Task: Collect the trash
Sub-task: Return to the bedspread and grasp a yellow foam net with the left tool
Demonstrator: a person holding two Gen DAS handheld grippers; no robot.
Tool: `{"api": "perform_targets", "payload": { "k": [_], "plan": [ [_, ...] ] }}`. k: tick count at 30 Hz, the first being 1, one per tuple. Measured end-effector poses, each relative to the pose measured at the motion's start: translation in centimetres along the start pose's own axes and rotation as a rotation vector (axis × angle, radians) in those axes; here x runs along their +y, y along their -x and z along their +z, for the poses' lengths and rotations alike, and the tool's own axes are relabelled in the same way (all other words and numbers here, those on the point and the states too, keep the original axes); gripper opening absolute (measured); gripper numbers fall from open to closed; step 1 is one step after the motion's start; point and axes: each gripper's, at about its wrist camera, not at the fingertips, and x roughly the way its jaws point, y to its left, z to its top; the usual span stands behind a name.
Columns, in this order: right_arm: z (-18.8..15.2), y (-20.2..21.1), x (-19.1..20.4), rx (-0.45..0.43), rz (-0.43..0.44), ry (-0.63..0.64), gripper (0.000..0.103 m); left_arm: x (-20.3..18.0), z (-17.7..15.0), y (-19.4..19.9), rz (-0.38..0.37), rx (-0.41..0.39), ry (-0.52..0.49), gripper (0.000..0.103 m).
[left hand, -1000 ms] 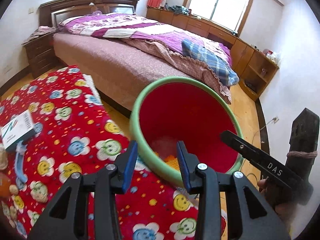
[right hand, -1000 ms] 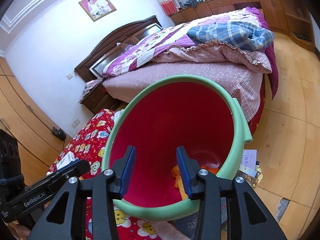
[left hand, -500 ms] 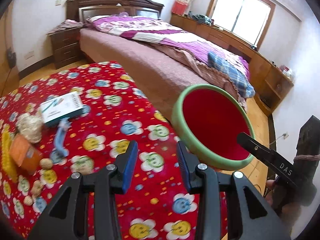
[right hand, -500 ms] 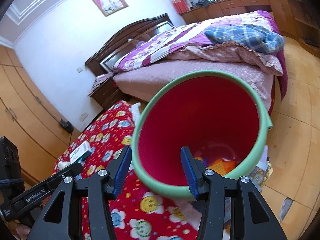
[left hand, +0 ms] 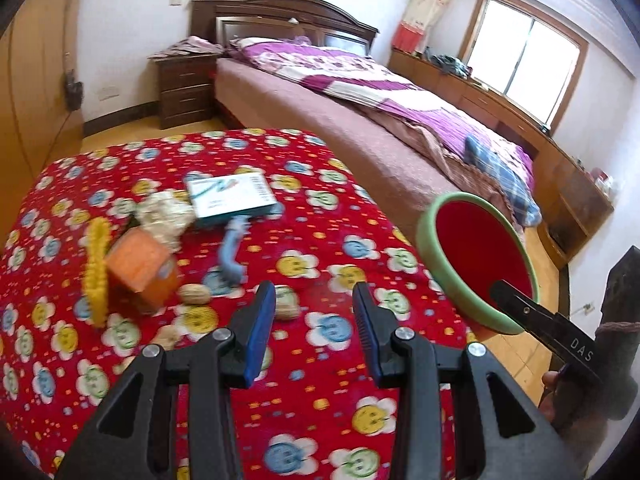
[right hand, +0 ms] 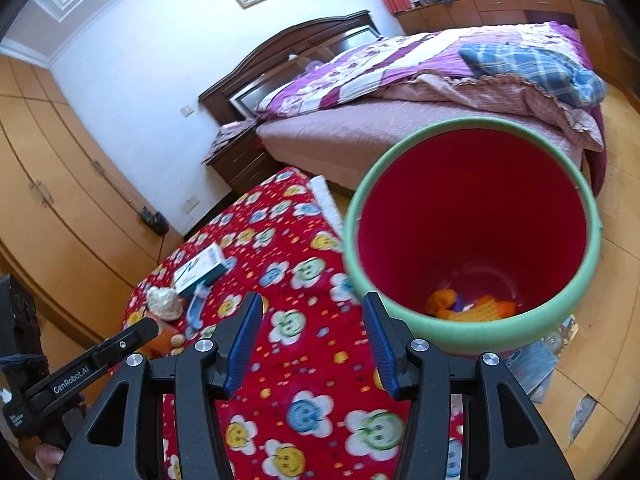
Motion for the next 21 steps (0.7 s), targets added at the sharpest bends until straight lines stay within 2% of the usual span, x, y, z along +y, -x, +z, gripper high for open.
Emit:
{"api": "perform_targets", "payload": {
  "k": [10, 21],
  "plan": [
    [-1.1, -1.8, 3.1, 0.046, 0.027, 0.037, 0.054, 5.0, -0.9, 1.5, 0.119, -0.031, 0.065, 0.040],
    [-2.0, -3.7, 4.9, 0.095, 0.039, 0.066, 0.054, 10.1, -1.8, 1.7, 0.201, -0.024, 0.146, 0.040]
  ]
}}
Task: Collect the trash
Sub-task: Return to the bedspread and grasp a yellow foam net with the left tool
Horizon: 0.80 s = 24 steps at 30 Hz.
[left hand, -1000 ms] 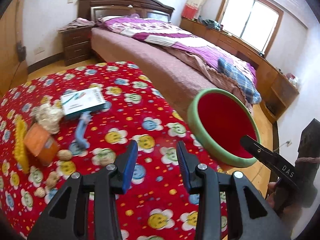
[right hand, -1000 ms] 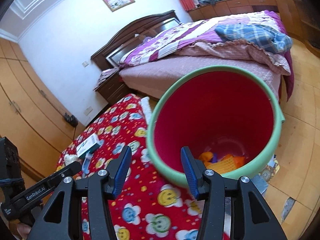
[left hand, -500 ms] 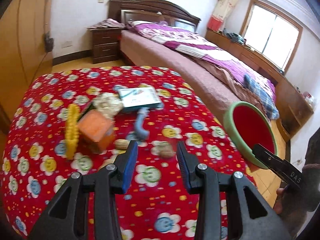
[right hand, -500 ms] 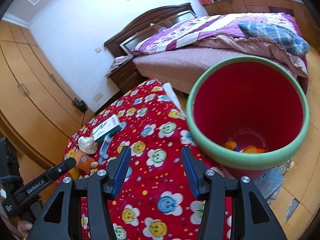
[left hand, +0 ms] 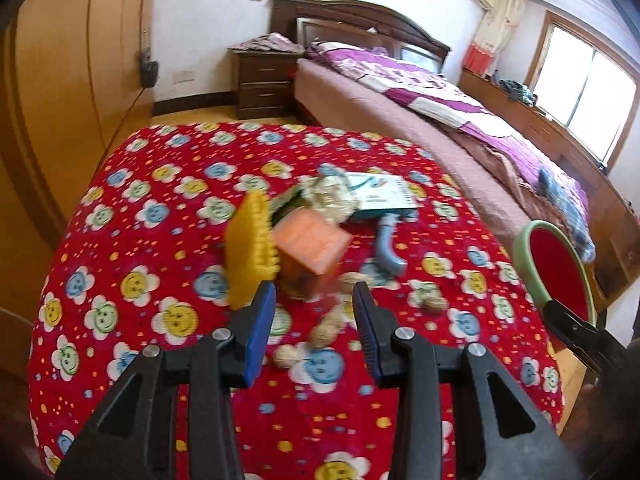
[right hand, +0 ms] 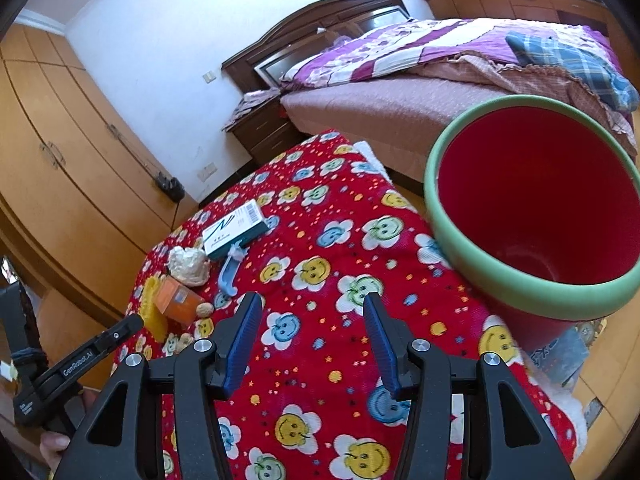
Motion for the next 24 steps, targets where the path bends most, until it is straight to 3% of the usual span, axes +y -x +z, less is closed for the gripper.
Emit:
{"api": "perform_targets", "payload": {
  "k": [17, 24],
  "plan": [
    [-0.4, -3.3, 0.6, 0.076, -0.012, 0.021, 0.054, 3.9, 0.9, -5.6, 0.109, 0.072, 0.054, 0.040],
    [-0.2, -4.4, 1.7, 0.095, -0.009, 0.047, 0.054, 5.4, 1.5, -6.8, 0.102, 0.059, 0.086, 0.038]
  ]
}}
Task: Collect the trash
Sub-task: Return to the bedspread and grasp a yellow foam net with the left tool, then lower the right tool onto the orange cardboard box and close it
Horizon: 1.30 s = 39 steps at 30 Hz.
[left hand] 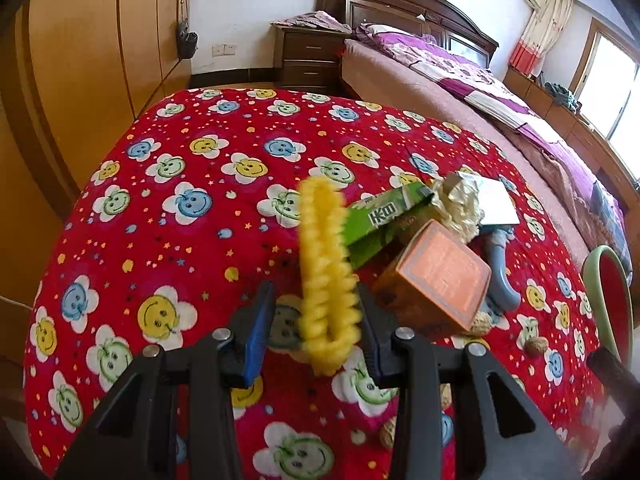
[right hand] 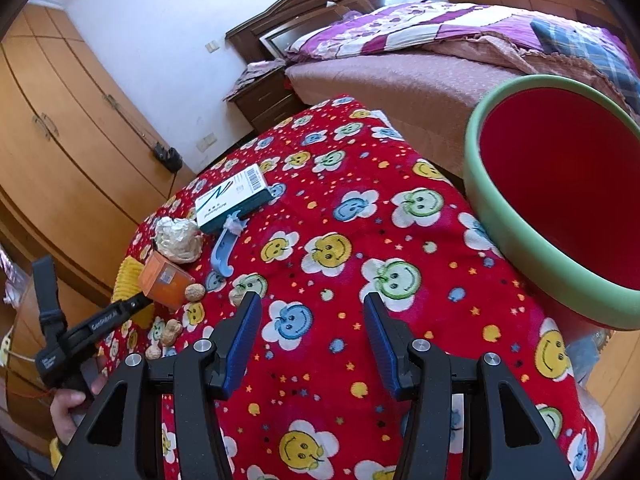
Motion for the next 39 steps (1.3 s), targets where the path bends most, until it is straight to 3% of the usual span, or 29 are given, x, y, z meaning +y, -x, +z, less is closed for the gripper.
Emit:
{"api": "perform_targets", "payload": {
  "k": [1, 3, 5, 12, 19, 20, 22, 24, 39],
  "plan": [
    [0.0, -0.1, 0.2, 0.002, 0.001, 0.005, 0.054, 0.0, 0.1, -0.1, -0.006, -0.002, 0.003, 0.035],
    [0.0, -0.3, 0.7, 0.008, 0.002, 0.016, 0.054, 0.3, 0.1, -0.1, -0.025, -0.002, 0.012, 0.018],
    [0.1, -0.5, 1.2, 0.014, 0.004, 0.028, 0.054, 0.5, 0.1, 0.1, -0.049, -0.001, 0.024, 0.011],
    [0.6, -1.3, 4.0, 0.033, 0.035, 0.091, 0.054, 1.6, -0.2, 3.2, -0.072, -0.060, 0.022, 0.011],
    [0.6, -3.0, 8.5, 0.055, 0.100, 0.198, 0.055, 4.1, -0.2, 5.5, -0.007, -0.082, 0.046, 0.011],
    [0.6, -3.4, 9.2, 0.061, 0.110, 0.214, 0.057, 4.6, -0.2, 5.6, 0.004, -0.080, 0.052, 0.011],
    [0.5, -4.2, 10.4, 0.074, 0.123, 0.235, 0.073, 5.3, -0.4, 5.7, 0.017, -0.078, 0.060, 0.011],
    [0.5, -5.1, 11.7, 0.086, 0.133, 0.262, 0.074, 6.1, -0.6, 5.8, 0.030, -0.078, 0.070, 0.011],
    [0.1, -11.0, 16.5, 0.138, 0.067, 0.471, 0.078, 8.3, -1.6, 5.4, 0.011, -0.076, 0.134, 0.011]
  ]
}}
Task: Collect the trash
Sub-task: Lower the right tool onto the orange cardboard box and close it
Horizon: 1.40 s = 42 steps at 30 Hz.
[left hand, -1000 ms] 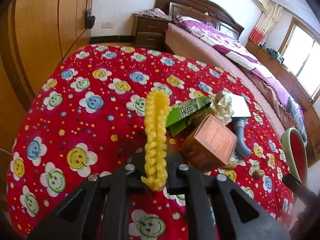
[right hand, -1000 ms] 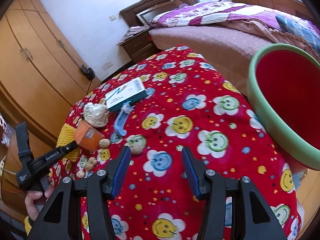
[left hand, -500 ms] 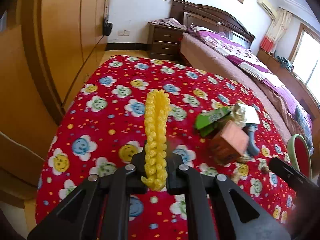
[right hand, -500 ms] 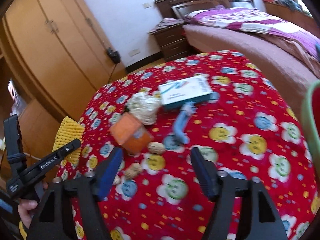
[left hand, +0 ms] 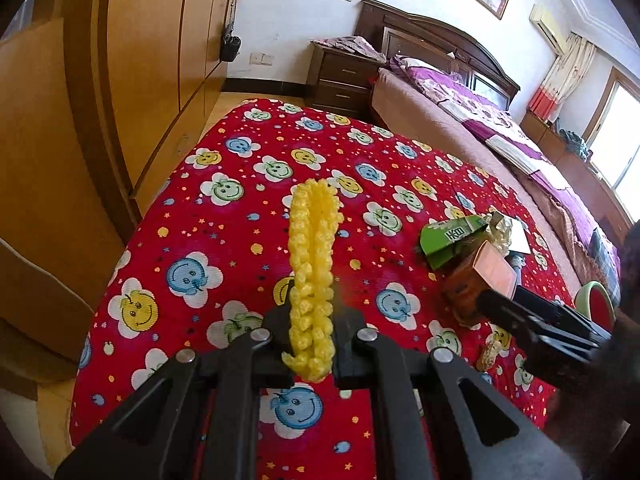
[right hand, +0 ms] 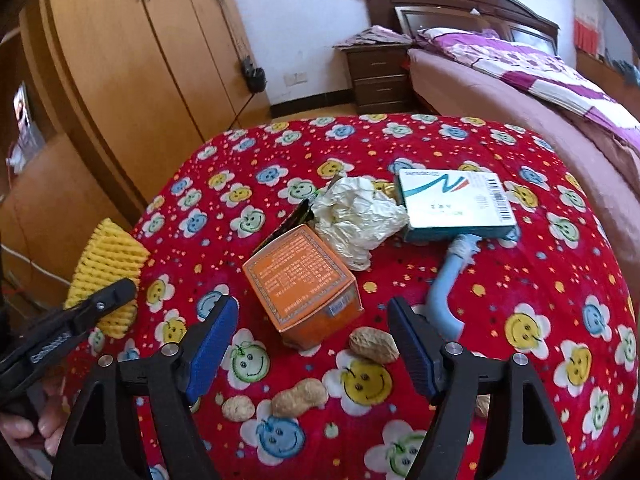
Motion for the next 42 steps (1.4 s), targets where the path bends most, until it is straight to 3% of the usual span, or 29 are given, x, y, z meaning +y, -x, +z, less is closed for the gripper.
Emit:
{"api": "perform_targets", "payload": {
  "k": [5, 7, 8, 10, 11, 18, 21, 23, 25, 28, 32, 36, 42],
  "plan": [
    [-0.2, -1.1, -0.7, 0.021, 0.008, -0.050, 0.075, -0.3, -0.4, 0.2, -0.010, -0.001, -0.008, 0.011],
    [-0.3, -1.2, -1.0, 0.013, 0.009, -0.047, 0.056, -0.4, -0.4, 0.3, -0.012, -0.002, -0.014, 0.011],
    [-0.4, -1.1, -1.0, 0.007, 0.006, -0.042, 0.055, -0.5, -0.4, 0.4, -0.013, -0.002, -0.016, 0.011],
    [-0.5, -1.0, -1.0, 0.000, -0.001, -0.032, 0.024, -0.7, -0.4, 0.4, -0.017, -0.002, -0.019, 0.011],
    [-0.6, -0.8, -0.9, -0.004, -0.008, -0.028, 0.019, -0.8, -0.5, 0.5, -0.020, 0.000, -0.020, 0.011],
    [-1.4, 0.4, -1.2, -0.022, 0.006, -0.058, 0.015, -1.3, -0.7, 0.9, -0.039, -0.008, -0.043, 0.011],
    [-1.5, 1.0, -1.3, -0.030, 0.009, -0.087, 0.016, -1.4, -0.4, 0.8, -0.037, -0.011, -0.062, 0.011],
    [-1.5, 1.3, -1.3, -0.035, 0.011, -0.108, 0.026, -1.3, 0.0, 0.6, -0.037, -0.012, -0.078, 0.011],
    [-1.4, 1.4, -1.3, -0.040, -0.003, -0.130, 0.049, -1.1, 0.4, 0.4, -0.042, -0.013, -0.088, 0.011],
    [-1.1, 1.4, -1.1, -0.060, -0.030, -0.136, 0.066, -0.7, 1.0, 0.1, -0.056, -0.014, -0.092, 0.011],
    [-0.2, 0.8, -0.5, -0.069, -0.080, -0.108, 0.072, -0.2, 1.4, -0.3, -0.083, -0.014, -0.098, 0.011],
    [1.0, 0.0, 0.6, -0.080, -0.071, -0.073, 0.079, 0.2, 1.4, -0.8, -0.112, -0.005, -0.091, 0.011],
    [1.8, -2.1, 2.6, -0.055, -0.158, -0.018, 0.080, 0.9, 1.5, -1.3, -0.147, 0.004, -0.078, 0.011]
  ]
}}
